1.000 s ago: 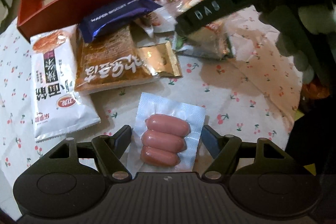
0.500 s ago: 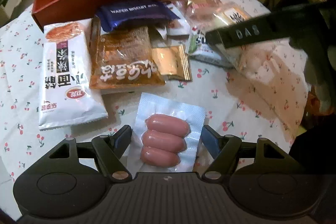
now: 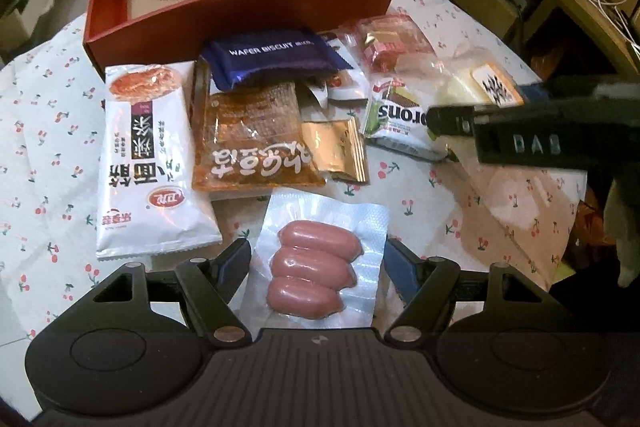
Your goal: Organize snacks
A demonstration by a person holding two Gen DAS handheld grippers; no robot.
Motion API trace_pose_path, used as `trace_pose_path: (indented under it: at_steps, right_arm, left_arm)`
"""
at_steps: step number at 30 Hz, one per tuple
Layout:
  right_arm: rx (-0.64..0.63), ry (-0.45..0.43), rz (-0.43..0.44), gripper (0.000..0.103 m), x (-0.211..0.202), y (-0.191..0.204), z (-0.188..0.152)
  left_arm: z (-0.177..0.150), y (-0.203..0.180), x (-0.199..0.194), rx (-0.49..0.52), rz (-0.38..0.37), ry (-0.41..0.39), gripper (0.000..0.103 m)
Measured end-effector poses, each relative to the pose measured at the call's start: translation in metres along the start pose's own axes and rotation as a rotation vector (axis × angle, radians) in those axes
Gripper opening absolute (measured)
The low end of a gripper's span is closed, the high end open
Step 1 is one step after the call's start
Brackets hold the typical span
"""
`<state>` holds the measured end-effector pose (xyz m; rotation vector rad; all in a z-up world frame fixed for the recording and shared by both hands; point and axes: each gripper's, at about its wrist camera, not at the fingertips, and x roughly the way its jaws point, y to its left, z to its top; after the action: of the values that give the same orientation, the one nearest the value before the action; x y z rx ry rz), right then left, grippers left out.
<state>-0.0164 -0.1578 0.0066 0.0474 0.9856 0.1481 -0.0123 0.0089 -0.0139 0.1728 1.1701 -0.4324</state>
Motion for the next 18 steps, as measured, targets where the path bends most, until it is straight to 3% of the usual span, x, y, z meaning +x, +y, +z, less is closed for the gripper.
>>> trace_pose_path:
  at_steps: [10, 18]
  right_arm:
    - [0.004, -0.040, 0.033, 0.063, -0.021, 0.005, -0.007]
    - [0.031, -0.073, 0.028, 0.063, -0.033, 0.005, -0.002]
  left_arm:
    - [0.004, -0.002, -0.008, -0.087, 0.044, -0.029, 0.078]
    - [0.011, -0.001, -0.023, -0.080, 0.033, -0.063, 0.078]
